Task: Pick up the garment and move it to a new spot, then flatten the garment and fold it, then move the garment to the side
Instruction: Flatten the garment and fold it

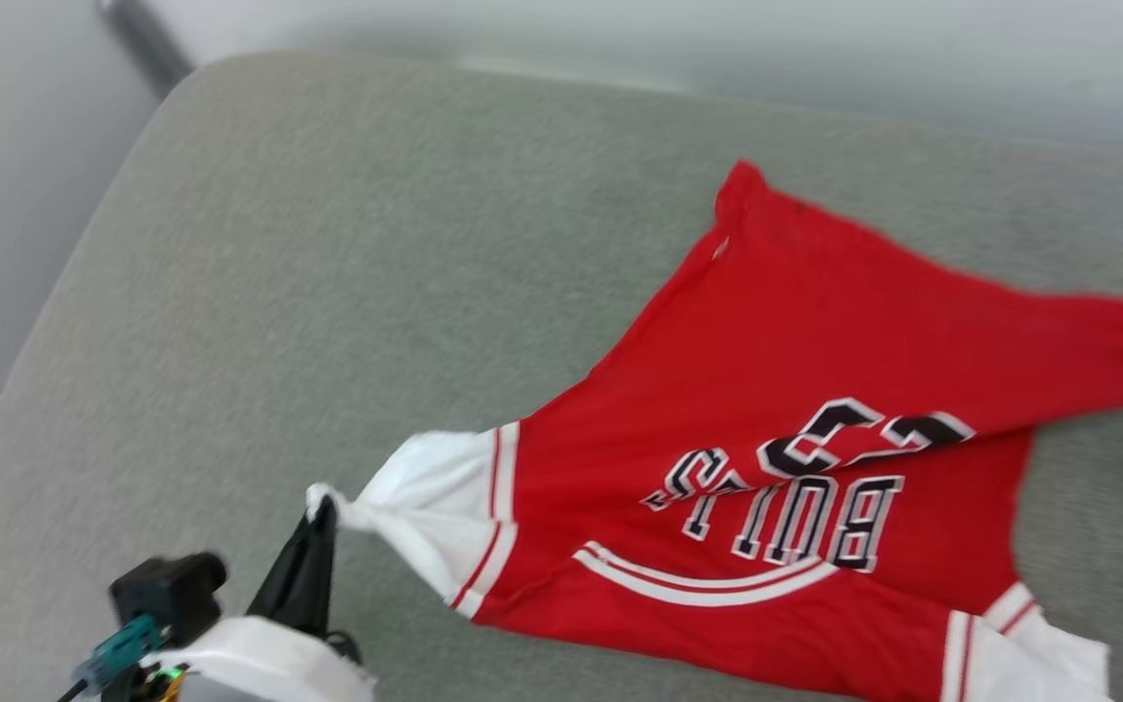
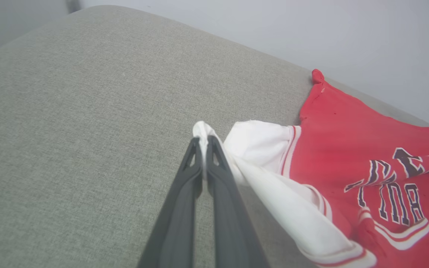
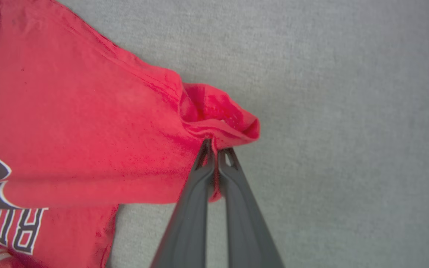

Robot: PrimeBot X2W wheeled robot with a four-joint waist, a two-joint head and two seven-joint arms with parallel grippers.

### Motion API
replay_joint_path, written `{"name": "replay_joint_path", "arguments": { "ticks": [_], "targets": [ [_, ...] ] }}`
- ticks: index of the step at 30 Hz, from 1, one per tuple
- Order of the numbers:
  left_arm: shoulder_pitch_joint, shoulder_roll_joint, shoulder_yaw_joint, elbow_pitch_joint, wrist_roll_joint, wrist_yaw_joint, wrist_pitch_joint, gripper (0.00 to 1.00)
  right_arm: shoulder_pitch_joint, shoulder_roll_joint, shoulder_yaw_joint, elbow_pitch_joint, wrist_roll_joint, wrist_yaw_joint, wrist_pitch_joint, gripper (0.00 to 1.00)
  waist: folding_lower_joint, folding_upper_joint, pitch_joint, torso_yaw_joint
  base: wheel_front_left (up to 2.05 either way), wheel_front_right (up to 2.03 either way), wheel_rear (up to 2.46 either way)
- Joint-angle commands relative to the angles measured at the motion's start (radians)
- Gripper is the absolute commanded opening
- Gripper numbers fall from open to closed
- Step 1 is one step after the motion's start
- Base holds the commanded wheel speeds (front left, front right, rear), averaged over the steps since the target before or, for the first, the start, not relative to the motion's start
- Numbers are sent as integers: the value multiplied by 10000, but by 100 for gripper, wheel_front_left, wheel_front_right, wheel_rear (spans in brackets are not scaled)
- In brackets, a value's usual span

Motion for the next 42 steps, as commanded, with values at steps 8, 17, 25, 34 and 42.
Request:
{"name": "replay_joint_path", "arguments": {
  "ticks": [8,17,25,34,42],
  "targets": [
    [1096,557,697,-181,-483,367,86,0,4015,232,-716,-2079,509,-9,244,0,0,0,-1639,-2223,0,0,0],
    [1529,870,1078,-429,-717,621,196,0,7881,1841,-1990,-4077,-108,-9,425,0,0,0,-1597,-3309,0,0,0],
    [1547,968,1044,-508,-702,760,365,0,8503,3029,-2950,-5740,-505,-7,-1326,100,0,0,-1578,-3753,0,0,0],
    [1006,995,837,-770,-467,804,558,0,6702,3387,-3134,-6020,-756,-7,-5144,100,0,0,-1090,-3454,0,0,0],
    [127,779,393,-967,-109,656,646,0,3579,2503,-1089,-4417,-273,-7,-3932,100,0,0,-118,-2592,0,0,0]
  ]
}}
